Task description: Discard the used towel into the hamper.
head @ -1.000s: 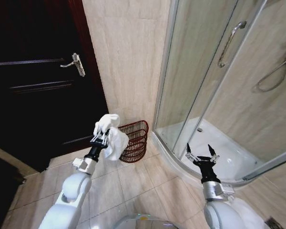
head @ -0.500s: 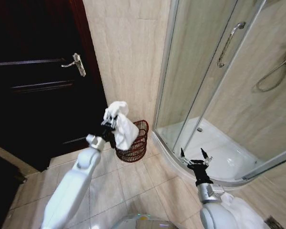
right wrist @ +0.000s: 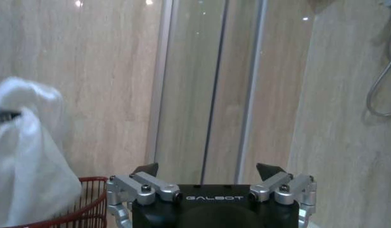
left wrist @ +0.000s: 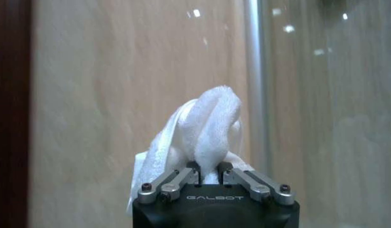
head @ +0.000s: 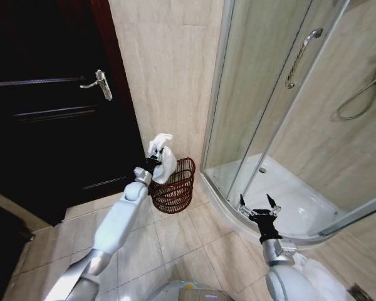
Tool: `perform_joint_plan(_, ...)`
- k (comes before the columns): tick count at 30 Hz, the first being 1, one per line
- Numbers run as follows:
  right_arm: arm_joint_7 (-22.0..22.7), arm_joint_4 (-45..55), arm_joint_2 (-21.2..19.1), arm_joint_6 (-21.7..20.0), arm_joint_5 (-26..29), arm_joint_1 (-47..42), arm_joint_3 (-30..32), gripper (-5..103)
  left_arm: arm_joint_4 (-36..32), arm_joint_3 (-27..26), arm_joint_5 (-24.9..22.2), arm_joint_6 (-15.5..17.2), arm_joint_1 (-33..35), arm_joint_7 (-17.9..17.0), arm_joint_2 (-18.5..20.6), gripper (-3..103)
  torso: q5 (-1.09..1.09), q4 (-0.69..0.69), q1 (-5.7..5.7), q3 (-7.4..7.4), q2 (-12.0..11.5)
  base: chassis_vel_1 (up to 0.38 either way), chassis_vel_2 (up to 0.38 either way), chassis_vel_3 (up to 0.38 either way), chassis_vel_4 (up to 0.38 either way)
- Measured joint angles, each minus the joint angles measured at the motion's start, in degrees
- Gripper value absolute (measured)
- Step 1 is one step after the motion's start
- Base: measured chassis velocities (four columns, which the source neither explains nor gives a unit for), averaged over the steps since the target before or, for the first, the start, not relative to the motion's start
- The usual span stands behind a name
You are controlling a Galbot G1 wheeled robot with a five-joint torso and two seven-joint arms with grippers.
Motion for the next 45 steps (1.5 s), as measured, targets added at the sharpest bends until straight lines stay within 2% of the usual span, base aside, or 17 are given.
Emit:
perform_joint_plan(8, 0.28, 0.69, 0.53, 1.03, 1.43, -0.87, 0.98, 100, 9.6, 5.22, 1.26, -0.84, -5.05, -0.25, -2.59, 13, 0.0, 0.0, 0.01, 0.01, 0.01, 0.0, 0.0, 0.0, 0.0)
perform_joint_plan(10, 0.37, 0.92, 0.54, 1.03, 1.64, -0.94, 1.17, 100, 10.24, 5.36, 1.5, -0.84, -5.62, -0.36, -2.84, 18, 0.0, 0.0, 0.01, 0.01, 0.01, 0.0, 0.0, 0.0, 0.0)
perform_joint_plan(13, 1.25, 1.26, 0.33, 1.49, 2.45, -0.84, 1.69, 100, 10.91, 6.08, 2.88, 0.09, -6.41, -0.48, -3.02, 34, 0.0, 0.0, 0.01, 0.01, 0.02, 0.0, 0.0, 0.0, 0.0)
perform_joint_plan(15, 1.63, 1.26, 0.22, 1.65, 2.67, -0.63, 1.78, 100, 10.88, 6.58, 3.01, 0.4, -6.41, -0.62, -2.92, 34, 0.0, 0.0, 0.01, 0.01, 0.03, 0.0, 0.0, 0.0, 0.0)
perform_joint_plan(20, 2.16, 1.4, -0.07, 1.21, 3.43, 0.48, 1.9, 100, 9.33, 7.92, 3.02, 2.49, -6.26, -0.96, -2.31, 56, 0.0, 0.0, 0.01, 0.01, 0.03, 0.0, 0.0, 0.0, 0.0)
perform_joint_plan(21, 2.16, 1.4, -0.07, 1.21, 3.43, 0.48, 1.9, 100, 9.33, 7.92, 3.02, 2.49, -6.26, -0.96, -2.31, 56, 0.0, 0.0, 0.01, 0.01, 0.03, 0.0, 0.0, 0.0, 0.0)
perform_joint_plan(24, 2.3, 1.39, -0.08, 0.89, 3.68, 0.92, 1.89, 100, 5.74, 8.22, 2.56, 7.91, -5.36, -0.67, -0.94, 72, 0.0, 0.0, 0.01, 0.02, 0.03, 0.0, 0.0, 0.0, 0.0)
perform_joint_plan(25, 2.3, 1.39, -0.08, 0.89, 3.68, 0.92, 1.89, 100, 5.74, 8.22, 2.56, 7.91, -5.36, -0.67, -0.94, 72, 0.0, 0.0, 0.01, 0.02, 0.03, 0.0, 0.0, 0.0, 0.0)
perform_joint_plan(27, 2.32, 1.2, -0.1, 0.83, 3.74, 1.14, 1.88, 100, 2.34, 8.76, 0.69, 12.68, -4.53, -0.5, 0.52, 83, 0.0, 0.01, 0.01, 0.02, 0.03, 0.0, 0.0, 0.0, 0.0)
perform_joint_plan(28, 2.33, 1.04, -0.08, 0.83, 3.76, 1.25, 1.88, 100, 0.66, 9.22, -0.24, 15.14, -4.19, -0.49, 1.3, 83, 0.0, 0.01, 0.01, 0.02, 0.04, 0.0, 0.0, 0.0, 0.0)
perform_joint_plan(29, 2.33, 0.8, -0.03, 0.85, 3.76, 1.34, 1.85, 100, -0.71, 9.55, -0.94, 17.18, -3.94, -0.49, 1.92, 89, -0.01, 0.01, 0.01, 0.01, 0.04, 0.0, 0.0, 0.0, 0.0)
perform_joint_plan(30, 2.33, 0.8, -0.03, 0.85, 3.76, 1.34, 1.85, 100, -0.71, 9.55, -0.94, 17.18, -3.94, -0.49, 1.92, 89, -0.01, 0.01, 0.01, 0.01, 0.04, 0.0, 0.0, 0.0, 0.0)
perform_joint_plan(32, 2.33, 0.27, 0.24, 1.0, 3.69, 1.43, 1.69, 100, -4.01, 10.17, -2.9, 23.11, -3.44, 0.15, 3.39, 97, 0.0, 0.01, 0.01, 0.01, 0.04, 0.0, 0.0, 0.0, 0.0)
perform_joint_plan(33, 2.33, 0.27, 0.24, 1.0, 3.69, 1.43, 1.69, 100, -4.01, 10.17, -2.9, 23.11, -3.44, 0.15, 3.39, 97, 0.0, 0.01, 0.01, 0.01, 0.04, 0.0, 0.0, 0.0, 0.0)
perform_joint_plan(35, 2.31, -0.03, 0.62, 1.15, 3.49, 1.55, 1.37, 100, -5.99, 10.97, -4.82, 28.31, -3.56, 1.38, 4.37, 100, 0.0, 0.01, 0.01, 0.01, 0.04, 0.0, 0.0, 0.0, 0.0)
perform_joint_plan(41, 2.28, -0.06, 0.87, 1.19, 3.23, 1.9, 1.22, 100, -5.67, 12.11, -6.16, 30.64, -4.87, 1.8, 4.02, 100, -0.01, 0.0, 0.01, 0.02, 0.04, 0.0, 0.0, 0.0, 0.0)
perform_joint_plan(45, 2.3, 0.01, 0.76, 1.19, 3.5, 1.85, 1.67, 100, -5.82, 11.88, -6.15, 29.17, -4.76, 0.33, 3.75, 100, -0.01, 0.0, 0.02, 0.02, 0.04, 0.0, 0.0, 0.0, 0.0)
